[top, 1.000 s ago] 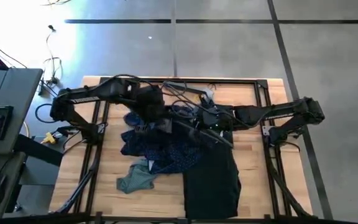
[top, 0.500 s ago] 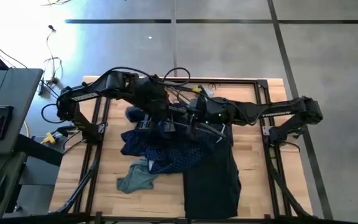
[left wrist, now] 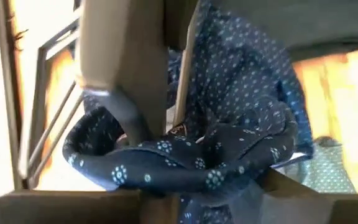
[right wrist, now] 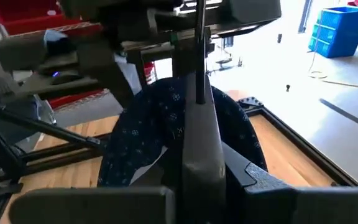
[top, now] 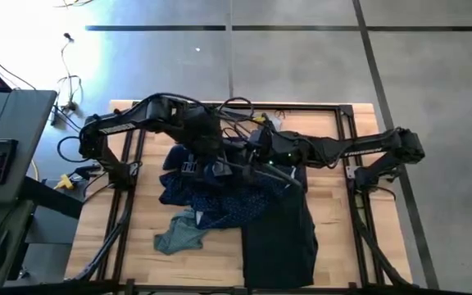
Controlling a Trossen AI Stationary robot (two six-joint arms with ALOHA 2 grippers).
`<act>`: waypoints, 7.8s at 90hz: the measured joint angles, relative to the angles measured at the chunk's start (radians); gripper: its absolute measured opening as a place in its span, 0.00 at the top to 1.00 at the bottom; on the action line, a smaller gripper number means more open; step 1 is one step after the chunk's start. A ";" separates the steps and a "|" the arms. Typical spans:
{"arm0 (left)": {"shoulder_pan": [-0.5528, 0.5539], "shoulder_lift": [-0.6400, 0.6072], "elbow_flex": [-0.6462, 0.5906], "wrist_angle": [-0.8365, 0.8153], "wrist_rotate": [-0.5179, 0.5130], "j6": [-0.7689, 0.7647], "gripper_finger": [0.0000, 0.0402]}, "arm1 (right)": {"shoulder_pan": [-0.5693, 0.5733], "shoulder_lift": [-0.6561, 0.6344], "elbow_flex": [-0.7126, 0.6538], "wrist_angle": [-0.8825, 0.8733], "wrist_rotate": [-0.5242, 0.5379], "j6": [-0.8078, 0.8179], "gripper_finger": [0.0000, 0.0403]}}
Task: Hang clothes
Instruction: Insert the hanger into the blue polo shirt
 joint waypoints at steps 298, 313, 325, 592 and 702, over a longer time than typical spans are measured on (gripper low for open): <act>0.200 -0.195 -1.026 -0.038 0.303 -1.112 0.47 | -0.121 -0.399 -0.129 -0.715 -0.327 -0.097 0.93; 0.188 -0.292 -1.156 0.105 0.355 -1.289 0.45 | -0.142 -0.435 -0.207 -0.586 -0.409 -0.138 0.93; 0.185 -0.326 -1.255 0.146 0.356 -1.383 0.44 | -0.142 -0.438 -0.215 -0.542 -0.419 -0.170 0.93; -0.041 0.026 0.191 0.052 -0.140 -0.927 1.00 | -0.288 -0.119 -0.213 0.112 -0.983 -0.192 0.93; 0.051 0.064 0.277 0.211 0.186 -0.920 0.83 | -0.298 -0.159 -0.426 0.578 -0.554 0.073 0.93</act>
